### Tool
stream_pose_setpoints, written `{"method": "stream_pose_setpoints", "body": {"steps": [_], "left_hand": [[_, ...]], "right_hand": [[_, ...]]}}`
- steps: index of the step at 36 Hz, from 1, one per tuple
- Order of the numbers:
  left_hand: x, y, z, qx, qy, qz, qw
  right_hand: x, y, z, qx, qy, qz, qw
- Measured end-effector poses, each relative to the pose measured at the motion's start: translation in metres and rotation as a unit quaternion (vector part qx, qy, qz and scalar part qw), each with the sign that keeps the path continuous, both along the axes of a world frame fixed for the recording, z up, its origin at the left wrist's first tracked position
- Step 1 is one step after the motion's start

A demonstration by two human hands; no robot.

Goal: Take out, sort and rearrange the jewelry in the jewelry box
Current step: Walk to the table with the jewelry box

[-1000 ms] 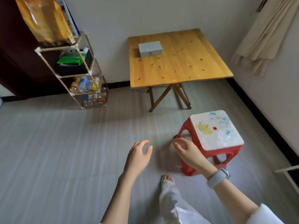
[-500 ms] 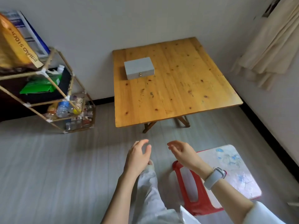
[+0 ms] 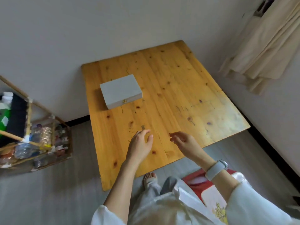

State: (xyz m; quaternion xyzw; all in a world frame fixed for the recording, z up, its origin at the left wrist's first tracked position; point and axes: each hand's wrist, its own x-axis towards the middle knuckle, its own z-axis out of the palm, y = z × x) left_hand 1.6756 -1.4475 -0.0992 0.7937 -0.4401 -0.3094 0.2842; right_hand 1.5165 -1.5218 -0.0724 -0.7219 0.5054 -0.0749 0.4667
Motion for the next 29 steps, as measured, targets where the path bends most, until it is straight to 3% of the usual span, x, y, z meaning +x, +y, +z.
{"method": "stream_pose_setpoints", "body": {"steps": [13,29], "left_hand": [[0.01,-0.082,-0.024,0.044,0.042,-0.025,0.998],[-0.055,-0.217,-0.076,0.07,0.037,0.177,0.981]], "right_hand": [[0.005,-0.087,-0.024,0.036,0.039,-0.018,0.998],[-0.014,-0.264,-0.081,0.058,0.062,0.173,0.981]]}}
